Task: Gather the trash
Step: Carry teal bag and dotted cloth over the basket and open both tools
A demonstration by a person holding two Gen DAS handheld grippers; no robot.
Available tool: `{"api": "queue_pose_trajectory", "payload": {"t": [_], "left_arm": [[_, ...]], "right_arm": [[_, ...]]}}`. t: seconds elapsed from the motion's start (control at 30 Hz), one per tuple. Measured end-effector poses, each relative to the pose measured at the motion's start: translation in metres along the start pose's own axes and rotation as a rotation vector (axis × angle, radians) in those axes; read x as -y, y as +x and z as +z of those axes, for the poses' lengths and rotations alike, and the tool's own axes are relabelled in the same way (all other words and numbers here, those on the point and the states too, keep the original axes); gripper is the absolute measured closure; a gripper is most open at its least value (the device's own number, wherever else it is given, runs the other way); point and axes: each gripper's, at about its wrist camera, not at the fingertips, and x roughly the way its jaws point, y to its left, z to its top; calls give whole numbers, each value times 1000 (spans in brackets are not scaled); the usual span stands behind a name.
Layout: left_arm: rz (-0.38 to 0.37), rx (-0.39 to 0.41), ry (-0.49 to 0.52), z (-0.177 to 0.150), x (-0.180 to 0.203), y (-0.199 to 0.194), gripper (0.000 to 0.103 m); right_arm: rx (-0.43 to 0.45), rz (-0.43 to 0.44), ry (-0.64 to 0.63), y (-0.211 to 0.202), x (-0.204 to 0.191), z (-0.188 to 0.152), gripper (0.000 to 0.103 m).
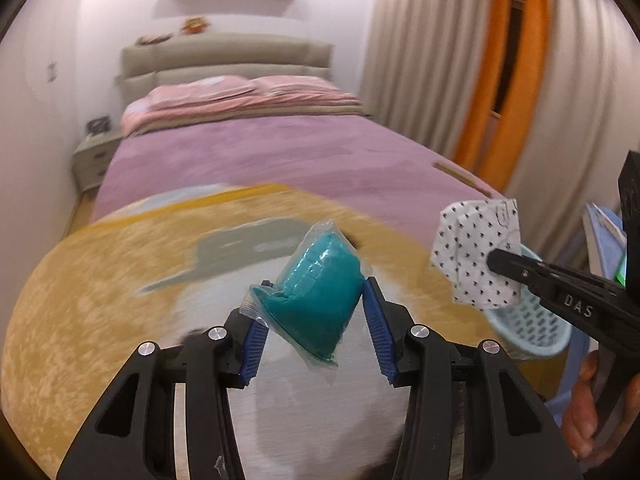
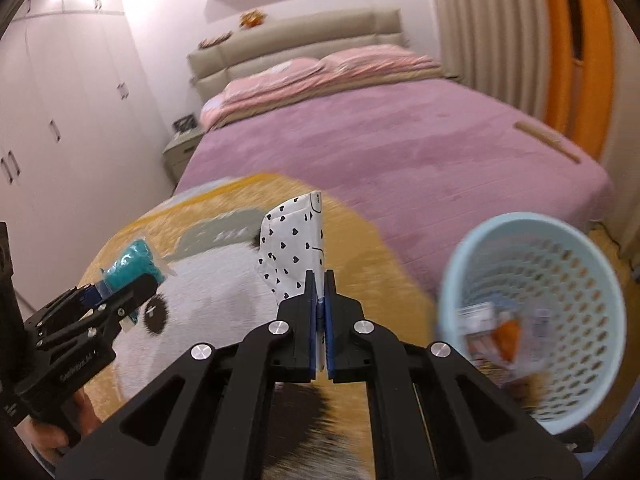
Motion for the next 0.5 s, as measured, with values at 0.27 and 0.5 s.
{"api": "queue_pose_trajectory", "payload": {"t": [0.27, 0.5], "left_arm": [[-126, -38, 93, 8, 91, 31, 59], [-206, -78, 167, 10, 161, 62, 59]], "right_arm": [[83, -144, 91, -39, 73, -2, 101], [84, -240, 205, -48, 143, -6, 101]]}}
